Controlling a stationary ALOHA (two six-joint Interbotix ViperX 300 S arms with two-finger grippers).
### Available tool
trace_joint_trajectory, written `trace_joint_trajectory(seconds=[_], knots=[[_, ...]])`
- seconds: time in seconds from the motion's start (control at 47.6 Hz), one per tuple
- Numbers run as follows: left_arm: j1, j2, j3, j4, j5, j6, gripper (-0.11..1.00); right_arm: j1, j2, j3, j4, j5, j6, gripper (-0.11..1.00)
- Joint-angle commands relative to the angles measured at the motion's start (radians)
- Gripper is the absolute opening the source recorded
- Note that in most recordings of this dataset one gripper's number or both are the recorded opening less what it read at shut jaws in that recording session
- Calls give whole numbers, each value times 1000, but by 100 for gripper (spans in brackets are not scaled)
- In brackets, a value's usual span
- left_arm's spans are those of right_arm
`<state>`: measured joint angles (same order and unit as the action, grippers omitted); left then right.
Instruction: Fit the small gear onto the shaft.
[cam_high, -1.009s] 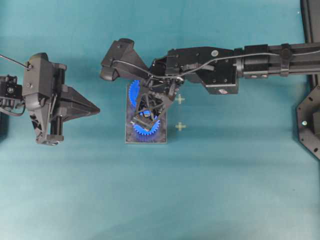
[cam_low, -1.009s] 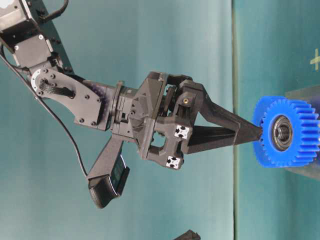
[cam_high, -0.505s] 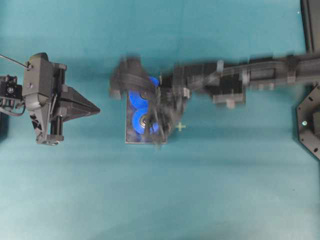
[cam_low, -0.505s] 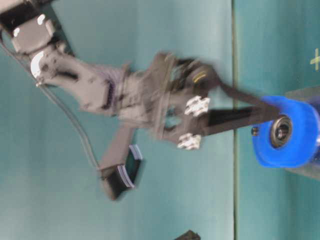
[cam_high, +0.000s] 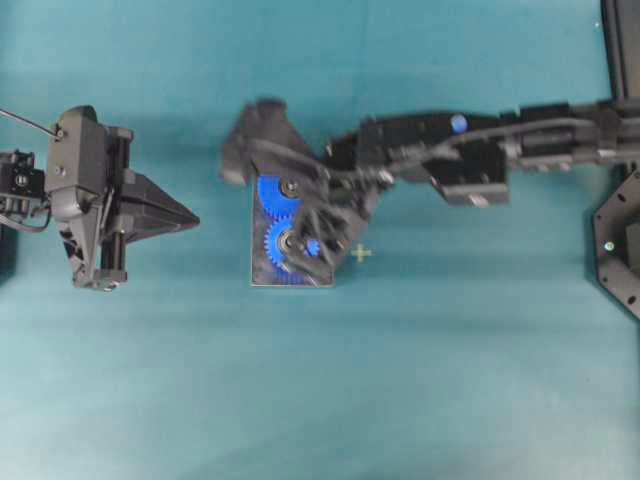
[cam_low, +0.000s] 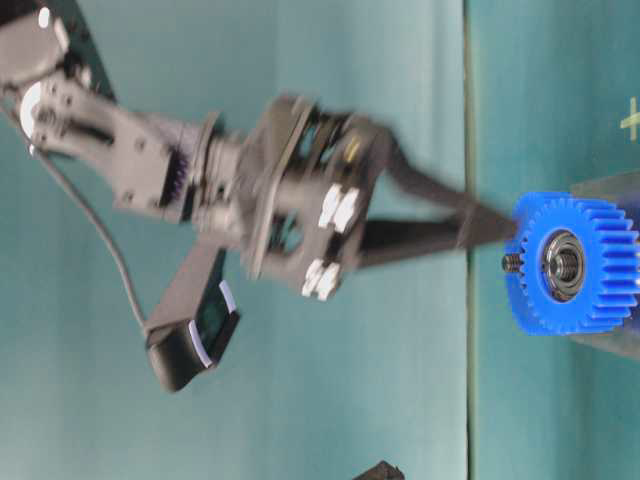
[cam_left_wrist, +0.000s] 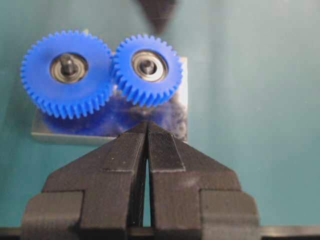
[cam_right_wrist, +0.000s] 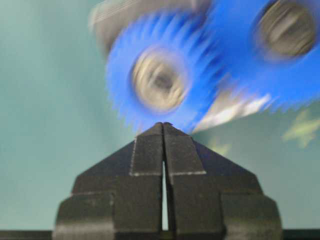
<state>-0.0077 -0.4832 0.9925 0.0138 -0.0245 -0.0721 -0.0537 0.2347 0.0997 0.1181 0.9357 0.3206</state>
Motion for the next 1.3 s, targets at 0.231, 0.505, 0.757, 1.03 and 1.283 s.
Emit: trace_joint_trajectory(seconds=[0.231,0.505,0.757,1.03,1.283], knots=[[2,-8,-9,2,-6,0,0,-15,97,-100,-2,-9,-44,0],[2,-5,-6,2,-8,0,0,-43,94,-58,-32,-9,-37,0],[2,-8,-8,3,-8,0,0,-63,55,14,-51,-3,-32,0],[2,-9,-9,2,-6,0,0,-5,-6,61,-40,34,9,-1],[3,-6,-9,2,-8,0,0,52,-95,97,-46,66,86,-1]])
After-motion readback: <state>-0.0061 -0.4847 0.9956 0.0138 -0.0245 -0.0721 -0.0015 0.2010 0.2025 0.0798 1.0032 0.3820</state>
